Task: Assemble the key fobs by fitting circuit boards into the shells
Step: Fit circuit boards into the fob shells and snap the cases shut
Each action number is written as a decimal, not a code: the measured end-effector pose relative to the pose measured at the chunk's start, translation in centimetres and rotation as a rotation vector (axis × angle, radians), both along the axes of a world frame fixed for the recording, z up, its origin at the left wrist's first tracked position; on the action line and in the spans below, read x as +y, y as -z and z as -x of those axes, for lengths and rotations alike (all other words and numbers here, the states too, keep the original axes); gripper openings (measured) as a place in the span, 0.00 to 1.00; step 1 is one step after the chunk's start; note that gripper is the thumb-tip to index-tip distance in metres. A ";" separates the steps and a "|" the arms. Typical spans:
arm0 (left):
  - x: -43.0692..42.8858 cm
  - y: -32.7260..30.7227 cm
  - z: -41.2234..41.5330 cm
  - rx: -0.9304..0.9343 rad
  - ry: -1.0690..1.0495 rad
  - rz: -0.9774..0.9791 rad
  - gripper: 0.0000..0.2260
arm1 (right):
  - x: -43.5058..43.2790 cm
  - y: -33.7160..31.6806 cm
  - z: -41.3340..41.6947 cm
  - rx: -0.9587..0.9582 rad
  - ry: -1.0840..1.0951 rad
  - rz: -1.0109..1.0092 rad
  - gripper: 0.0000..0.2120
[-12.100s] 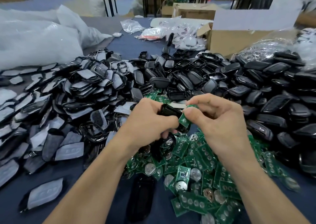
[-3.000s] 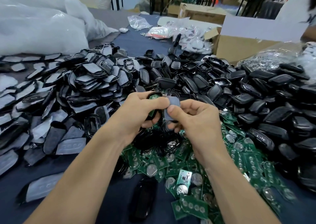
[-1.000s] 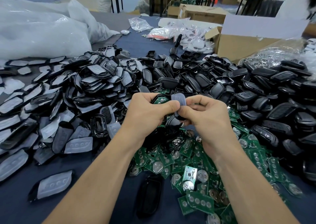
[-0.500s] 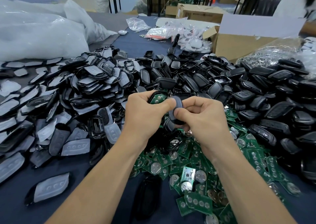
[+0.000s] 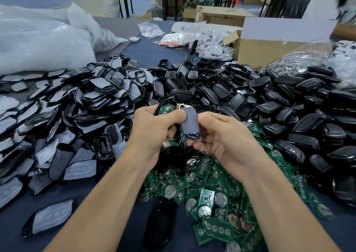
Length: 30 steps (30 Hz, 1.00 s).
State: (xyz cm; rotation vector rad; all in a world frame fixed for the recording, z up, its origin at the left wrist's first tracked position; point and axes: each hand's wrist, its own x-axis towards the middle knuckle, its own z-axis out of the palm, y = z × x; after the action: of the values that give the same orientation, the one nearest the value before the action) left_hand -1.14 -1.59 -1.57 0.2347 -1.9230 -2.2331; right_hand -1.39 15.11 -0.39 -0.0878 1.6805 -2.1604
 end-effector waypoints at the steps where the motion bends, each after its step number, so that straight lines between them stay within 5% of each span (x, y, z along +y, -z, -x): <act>1: -0.2 -0.4 0.0 -0.036 0.078 -0.078 0.07 | 0.3 -0.2 0.0 -0.048 -0.056 0.072 0.17; 3: -0.5 -0.8 -0.1 -0.084 0.212 -0.179 0.04 | 0.7 -0.4 0.0 -0.077 -0.163 0.170 0.23; 8: -0.5 -0.7 -0.3 -0.040 0.223 -0.077 0.06 | 0.8 -0.4 0.1 -0.084 -0.225 0.237 0.28; 10: -0.4 -0.7 -0.3 -0.035 0.229 -0.109 0.02 | 0.9 -0.4 0.0 -0.099 -0.239 0.289 0.26; 14: -0.6 -1.1 -0.3 -0.087 0.216 -0.205 0.14 | 0.9 -0.1 -0.2 -0.148 -0.221 0.375 0.20; 21: 0.1 -1.1 -0.1 -0.152 0.158 -0.401 0.19 | 0.8 0.4 -0.1 -0.221 -0.091 0.472 0.13; 30: 0.9 -1.0 -0.6 -0.085 0.060 -0.041 0.20 | -0.4 0.7 0.0 -0.140 0.037 0.257 0.15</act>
State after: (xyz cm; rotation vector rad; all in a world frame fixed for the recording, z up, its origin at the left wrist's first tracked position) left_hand -0.55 -0.65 -0.54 0.2853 -1.9526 -2.3388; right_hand -1.36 14.73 -1.07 0.0226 1.3330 -2.3415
